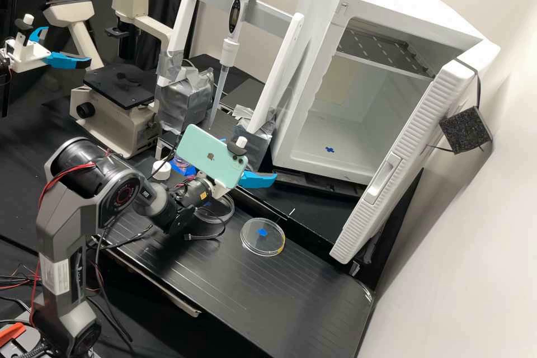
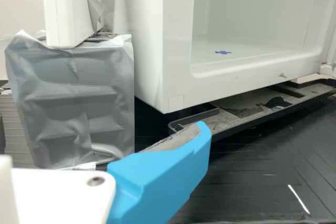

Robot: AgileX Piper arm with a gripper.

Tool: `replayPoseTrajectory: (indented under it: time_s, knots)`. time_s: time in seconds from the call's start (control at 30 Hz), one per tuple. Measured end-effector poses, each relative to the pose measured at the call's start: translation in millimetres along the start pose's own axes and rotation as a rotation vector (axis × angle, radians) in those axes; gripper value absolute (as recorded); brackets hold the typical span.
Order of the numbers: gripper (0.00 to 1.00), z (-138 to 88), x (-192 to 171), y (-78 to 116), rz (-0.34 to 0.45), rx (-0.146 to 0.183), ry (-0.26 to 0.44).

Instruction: Close the lid

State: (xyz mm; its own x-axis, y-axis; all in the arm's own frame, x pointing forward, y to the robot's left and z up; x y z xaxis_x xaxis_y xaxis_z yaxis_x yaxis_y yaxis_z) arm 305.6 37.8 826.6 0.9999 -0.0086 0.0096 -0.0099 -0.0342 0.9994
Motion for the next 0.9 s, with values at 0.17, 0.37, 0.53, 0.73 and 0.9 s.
replayPoseTrajectory:
  time_s: [0.17,0.37,0.53,0.73,0.9]
  knots:
    - [1.0,0.0,0.0,0.0,0.0,0.0,0.0]
    - [1.0,3.2,-3.8,0.4,0.002,-0.002,-0.008]
    - [1.0,10.8,-27.3,15.3,0.049,-0.002,0.004]
    - [1.0,22.0,-67.0,38.9,0.143,0.013,0.059]
    - [1.0,38.9,-99.4,54.4,0.219,0.019,0.067]
